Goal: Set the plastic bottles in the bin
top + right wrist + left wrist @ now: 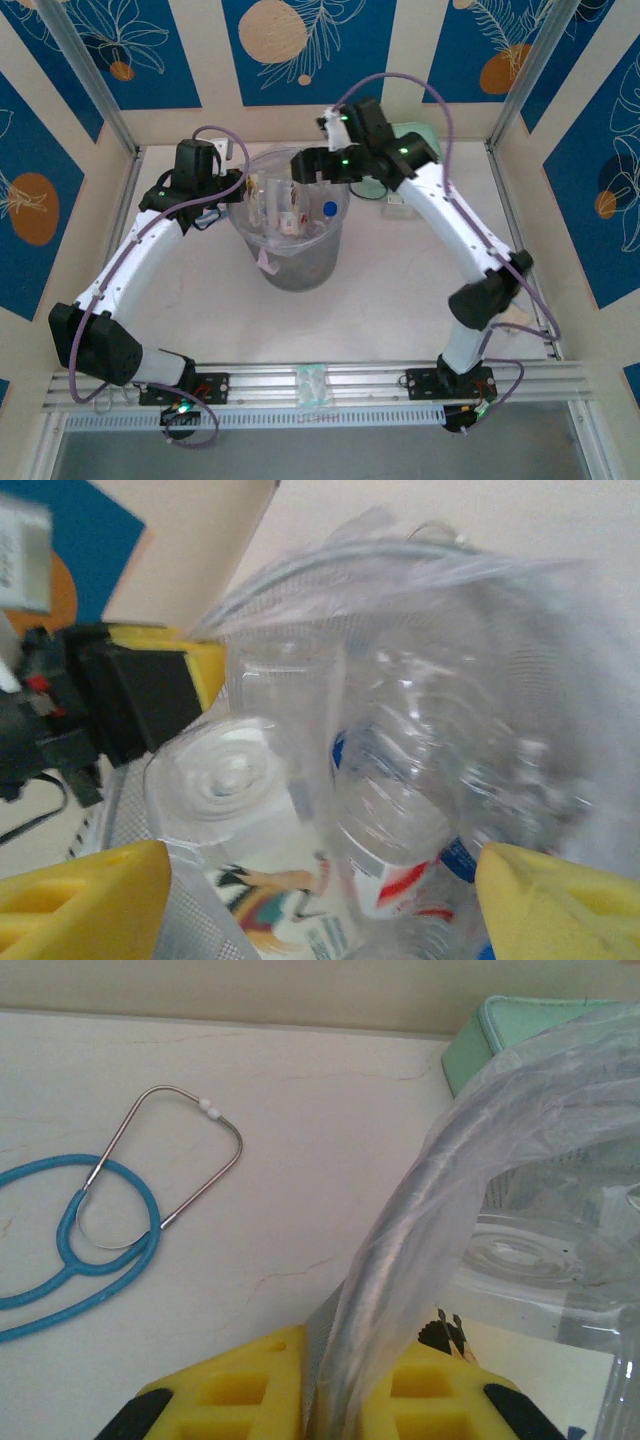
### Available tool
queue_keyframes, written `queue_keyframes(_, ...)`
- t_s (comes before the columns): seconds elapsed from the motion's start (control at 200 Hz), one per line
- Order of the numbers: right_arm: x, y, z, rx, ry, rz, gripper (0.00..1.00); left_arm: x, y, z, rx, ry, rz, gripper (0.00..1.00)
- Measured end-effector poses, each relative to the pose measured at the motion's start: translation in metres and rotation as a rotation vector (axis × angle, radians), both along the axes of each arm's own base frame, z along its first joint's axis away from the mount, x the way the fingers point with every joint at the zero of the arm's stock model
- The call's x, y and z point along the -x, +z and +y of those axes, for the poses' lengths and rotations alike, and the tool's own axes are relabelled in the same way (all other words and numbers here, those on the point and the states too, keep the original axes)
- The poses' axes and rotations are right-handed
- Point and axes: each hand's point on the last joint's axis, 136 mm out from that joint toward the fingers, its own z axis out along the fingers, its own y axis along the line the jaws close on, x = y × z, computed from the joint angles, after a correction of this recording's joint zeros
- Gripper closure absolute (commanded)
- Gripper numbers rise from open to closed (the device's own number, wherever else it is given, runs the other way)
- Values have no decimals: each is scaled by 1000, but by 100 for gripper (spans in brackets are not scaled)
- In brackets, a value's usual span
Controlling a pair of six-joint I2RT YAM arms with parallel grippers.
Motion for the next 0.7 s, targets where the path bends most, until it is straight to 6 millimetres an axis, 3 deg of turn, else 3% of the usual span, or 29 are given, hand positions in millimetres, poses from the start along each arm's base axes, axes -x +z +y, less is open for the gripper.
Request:
queue_keyframes(0.135, 2, 24, -61, -77, -158, -47, 12, 0, 0, 0, 0, 0, -1, 100)
queue_keyframes(0.275, -8, 17, -129, -119, -368, -45, 8, 0, 0, 0, 1, -1, -1, 100)
queue_keyframes(0.38, -22, -17, -172, -115, -536, 14, 6, 0, 0, 0, 1, -1, -2, 100)
queue_keyframes(0.5, -34, -75, -217, -109, -773, 151, 4, 0, 0, 0, 0, -1, -1, 100)
queue_keyframes(0.7, -40, -152, -275, -174, -1113, 374, 10, -1, 0, 7, 3, 11, 7, 100)
